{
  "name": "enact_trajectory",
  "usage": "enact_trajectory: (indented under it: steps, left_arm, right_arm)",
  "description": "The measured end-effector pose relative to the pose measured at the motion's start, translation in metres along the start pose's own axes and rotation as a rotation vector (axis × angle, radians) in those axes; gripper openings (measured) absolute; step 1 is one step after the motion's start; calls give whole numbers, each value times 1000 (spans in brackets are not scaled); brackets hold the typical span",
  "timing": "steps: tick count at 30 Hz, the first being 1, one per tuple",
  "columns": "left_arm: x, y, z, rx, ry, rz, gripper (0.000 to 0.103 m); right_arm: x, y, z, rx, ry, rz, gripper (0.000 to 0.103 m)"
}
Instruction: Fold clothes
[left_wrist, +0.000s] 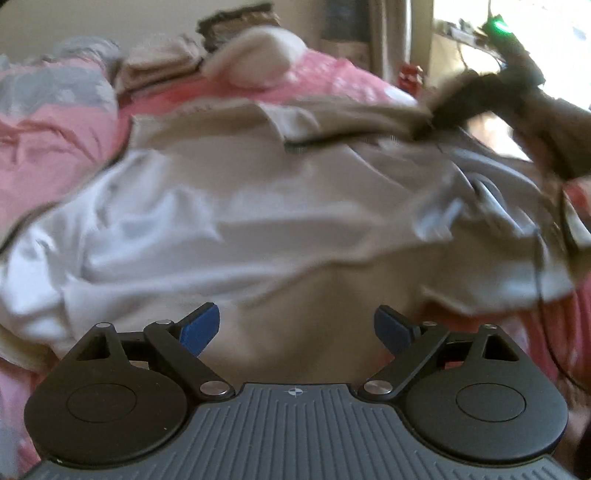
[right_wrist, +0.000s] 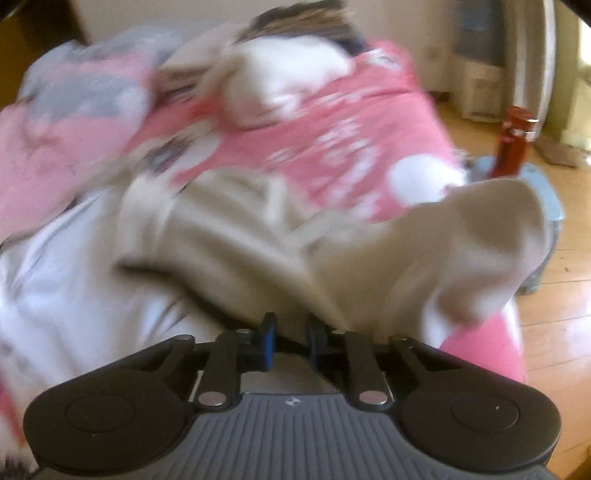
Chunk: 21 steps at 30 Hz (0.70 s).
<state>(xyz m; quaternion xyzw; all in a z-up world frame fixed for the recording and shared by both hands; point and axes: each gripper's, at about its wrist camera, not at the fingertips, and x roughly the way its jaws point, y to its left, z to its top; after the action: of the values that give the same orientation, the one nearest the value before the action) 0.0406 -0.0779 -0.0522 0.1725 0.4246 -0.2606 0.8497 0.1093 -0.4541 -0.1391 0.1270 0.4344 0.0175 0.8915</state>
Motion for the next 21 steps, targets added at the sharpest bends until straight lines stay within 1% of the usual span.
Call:
enact_trajectory:
  steps: [2,3,5,6,7,8,9,10,11,12,13,14,15,16,18,20,21]
  left_arm:
    - [2,0,-10,3,34,-19,92]
    - [2,0,-16,6,49,-22,92]
    - [2,-1,-26,9,75,-23,92]
    - [2,-1,-30,8,86,-21,92]
    - [1,-1,-34,6,97,-18,92]
    - [1,-1,-37,4,107,-16,92]
    - [1,1,-39,-12,115,-12,92]
    - [0,4,-40,-35,121,-11,92]
    - [0,8,-41,-68,124,-12,92]
    - [-1,13,-41,-102,126,-14,92]
    - [-2,19,-42,-143,128,-19,92]
    - [-2,25,-43,-193,131,-24,92]
    - [-2,33,-43,-249,134,-28,91]
    - [-2,41,-44,-306,136,-35,90]
    - [-5,55,-48,-411,137,-47,87]
    - [-9,67,-53,-498,134,-54,85]
    - [-12,68,-55,-518,132,-50,84]
  right_arm:
    - [13,-21,4,68,-3,25,0]
    - [18,-27,3,93,-2,41,0]
    - [17,-29,2,82,-16,49,0]
    - [12,-24,0,55,-25,39,0]
    - [4,-18,-1,21,-34,27,0]
    - [-9,-10,-4,-24,-49,20,4]
    - [-24,0,-7,-77,-76,24,5]
    - [-43,10,-12,-150,-111,51,7]
    - [-63,21,-19,-223,-142,91,12]
    - [-83,33,-28,-299,-173,140,21]
    - [-103,46,-38,-380,-197,194,25]
    - [-121,60,-49,-462,-203,250,31]
    - [-134,74,-61,-544,-187,316,37]
    - [-146,88,-73,-620,-163,374,38]
    - [-150,113,-96,-737,-70,432,38]
    - [-135,133,-124,-841,5,387,38]
    - [-125,142,-138,-888,38,356,38]
